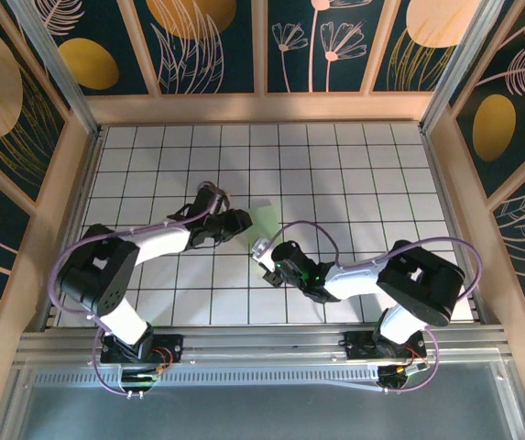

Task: Fold a paper plane with a square sheet of paper (fold left side to right side)
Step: Third fold the triangle at the center of the table.

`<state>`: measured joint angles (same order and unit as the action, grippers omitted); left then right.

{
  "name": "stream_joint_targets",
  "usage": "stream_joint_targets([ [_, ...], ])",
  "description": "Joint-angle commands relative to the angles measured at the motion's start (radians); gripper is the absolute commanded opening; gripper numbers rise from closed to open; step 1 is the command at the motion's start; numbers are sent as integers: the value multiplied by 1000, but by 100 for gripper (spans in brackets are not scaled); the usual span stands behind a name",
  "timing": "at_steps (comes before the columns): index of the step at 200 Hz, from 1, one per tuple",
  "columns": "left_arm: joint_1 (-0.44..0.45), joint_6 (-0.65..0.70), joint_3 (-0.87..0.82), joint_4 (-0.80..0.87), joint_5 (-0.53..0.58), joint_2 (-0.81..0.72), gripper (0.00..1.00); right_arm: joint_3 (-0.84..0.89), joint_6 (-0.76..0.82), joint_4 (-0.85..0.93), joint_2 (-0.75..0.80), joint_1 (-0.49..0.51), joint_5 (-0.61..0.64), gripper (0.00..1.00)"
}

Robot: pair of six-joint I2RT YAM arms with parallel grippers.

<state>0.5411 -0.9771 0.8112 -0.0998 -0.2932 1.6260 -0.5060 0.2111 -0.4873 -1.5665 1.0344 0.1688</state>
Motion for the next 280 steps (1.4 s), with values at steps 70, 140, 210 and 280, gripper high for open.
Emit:
stream_joint_targets([
  [70,1,171,144,61,-151,137,16,-46,-265,60,22,-188,-456,0],
  [140,42,233,296,109,-176,340,12,-52,-301,59,8,-242,-571,0],
  [210,50,277,295,146,-139,395,4,-122,-354,144,-55,-309,-695,0],
  [280,57,297,293,155,-126,408,2,-175,-397,208,-112,-363,-687,0],
])
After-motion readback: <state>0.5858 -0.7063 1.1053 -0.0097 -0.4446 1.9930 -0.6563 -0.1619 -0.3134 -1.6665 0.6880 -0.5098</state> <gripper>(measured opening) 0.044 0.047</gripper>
